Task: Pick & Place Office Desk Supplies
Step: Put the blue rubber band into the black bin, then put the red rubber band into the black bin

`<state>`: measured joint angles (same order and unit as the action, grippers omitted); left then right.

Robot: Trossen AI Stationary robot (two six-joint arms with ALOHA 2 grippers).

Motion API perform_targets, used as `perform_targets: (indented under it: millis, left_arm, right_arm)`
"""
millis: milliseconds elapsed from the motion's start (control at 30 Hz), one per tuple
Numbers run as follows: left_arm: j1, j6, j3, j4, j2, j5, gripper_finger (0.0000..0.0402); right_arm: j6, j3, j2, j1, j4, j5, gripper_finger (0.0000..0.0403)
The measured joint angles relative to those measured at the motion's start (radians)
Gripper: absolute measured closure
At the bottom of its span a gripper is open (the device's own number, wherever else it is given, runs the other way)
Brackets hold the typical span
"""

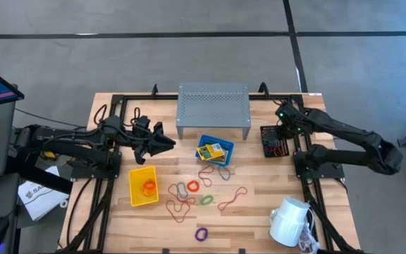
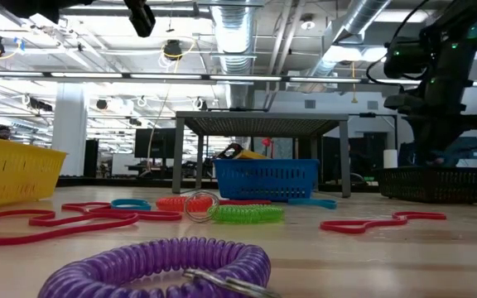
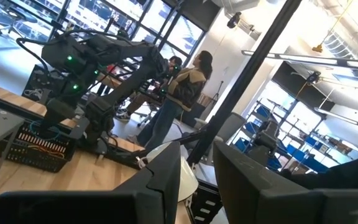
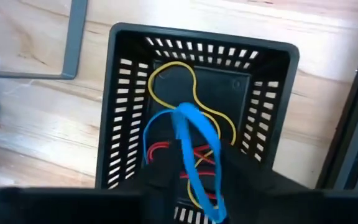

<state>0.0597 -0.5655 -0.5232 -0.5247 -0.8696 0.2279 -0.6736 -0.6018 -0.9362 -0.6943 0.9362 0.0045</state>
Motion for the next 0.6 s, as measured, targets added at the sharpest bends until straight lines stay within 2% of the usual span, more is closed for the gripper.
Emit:
perform_targets:
  millis: [133, 267, 433, 600]
  left_arm:
    - [0.000, 0.000, 0.000, 0.000, 0.000, 0.000, 0.0312]
    - [0.000, 0.000, 0.000, 0.000, 0.000, 0.000, 0.0312]
    - [0.000, -0.001, 0.000, 0.000, 0.000, 0.001, 0.0312]
    - [0.000, -0.023, 0.000, 0.000, 0.000, 0.004, 0.0312]
  right_arm:
    - [0.025, 0.000, 0.000, -0.017, 0.009, 0.039, 0.0243]
    - [0.023, 0.000, 0.000, -0.025, -0.004, 0.020, 0.0212]
    - [0.026, 0.000, 0.029, -0.028, -0.024, -0.071, 0.0208]
    - [0.053, 0.000, 0.104, 0.030, -0.118, -0.247, 0.0225]
